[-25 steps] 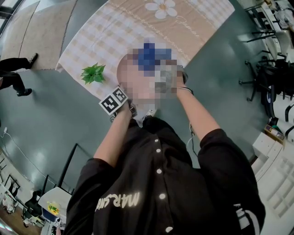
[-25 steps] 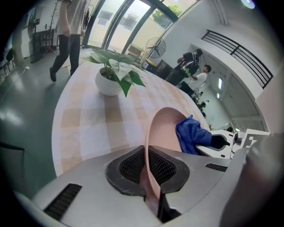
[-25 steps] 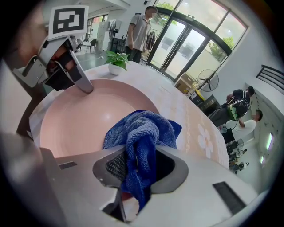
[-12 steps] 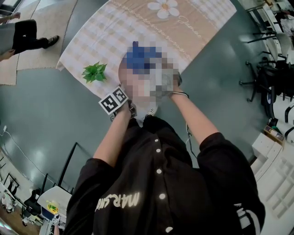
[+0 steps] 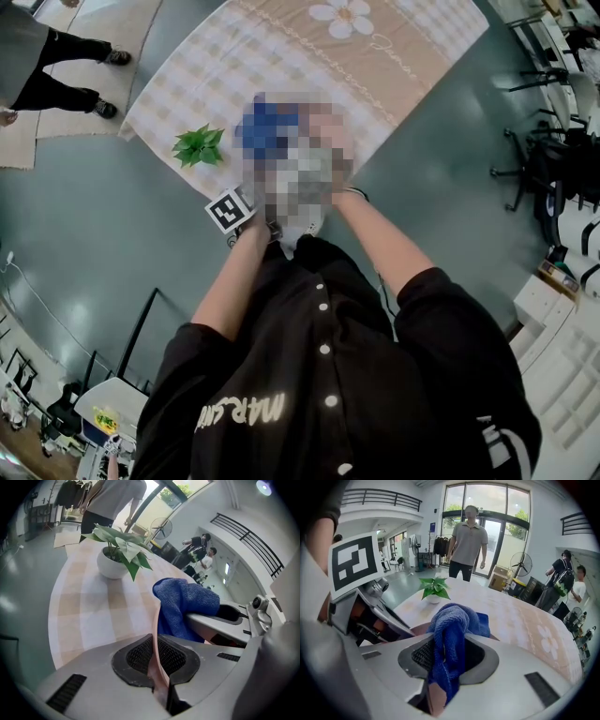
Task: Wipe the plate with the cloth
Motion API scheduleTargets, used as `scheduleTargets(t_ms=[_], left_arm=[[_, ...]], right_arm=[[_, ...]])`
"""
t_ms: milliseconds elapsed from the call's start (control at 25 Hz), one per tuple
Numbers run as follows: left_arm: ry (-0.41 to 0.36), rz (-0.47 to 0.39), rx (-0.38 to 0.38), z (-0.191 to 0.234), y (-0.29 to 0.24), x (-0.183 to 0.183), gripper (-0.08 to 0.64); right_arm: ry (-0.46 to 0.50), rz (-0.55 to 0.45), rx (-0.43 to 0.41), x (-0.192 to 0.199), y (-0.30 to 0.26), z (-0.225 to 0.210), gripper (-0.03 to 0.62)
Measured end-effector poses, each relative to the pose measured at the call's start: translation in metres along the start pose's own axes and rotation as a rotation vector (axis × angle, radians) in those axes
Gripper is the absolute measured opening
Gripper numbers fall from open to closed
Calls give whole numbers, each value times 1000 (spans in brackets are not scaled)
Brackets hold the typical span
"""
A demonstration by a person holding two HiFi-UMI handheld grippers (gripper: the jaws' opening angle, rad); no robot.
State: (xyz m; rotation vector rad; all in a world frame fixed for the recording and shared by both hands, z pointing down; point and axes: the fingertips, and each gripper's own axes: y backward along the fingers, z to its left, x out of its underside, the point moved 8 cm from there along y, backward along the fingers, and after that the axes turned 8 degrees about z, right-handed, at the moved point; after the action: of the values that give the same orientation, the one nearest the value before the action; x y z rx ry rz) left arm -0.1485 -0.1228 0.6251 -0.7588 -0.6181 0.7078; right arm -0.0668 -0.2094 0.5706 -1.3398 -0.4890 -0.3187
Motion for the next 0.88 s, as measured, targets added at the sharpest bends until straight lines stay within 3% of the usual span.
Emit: scheduleTargets(t_ms=[360,880], left_arm=[[-5,12,7,1,-1,-2,31],[25,3,-13,1,-2,-2,29]], right_arm=[[1,43,-25,2,-23,1,109],[80,104,-28,17,-20,-4,109]])
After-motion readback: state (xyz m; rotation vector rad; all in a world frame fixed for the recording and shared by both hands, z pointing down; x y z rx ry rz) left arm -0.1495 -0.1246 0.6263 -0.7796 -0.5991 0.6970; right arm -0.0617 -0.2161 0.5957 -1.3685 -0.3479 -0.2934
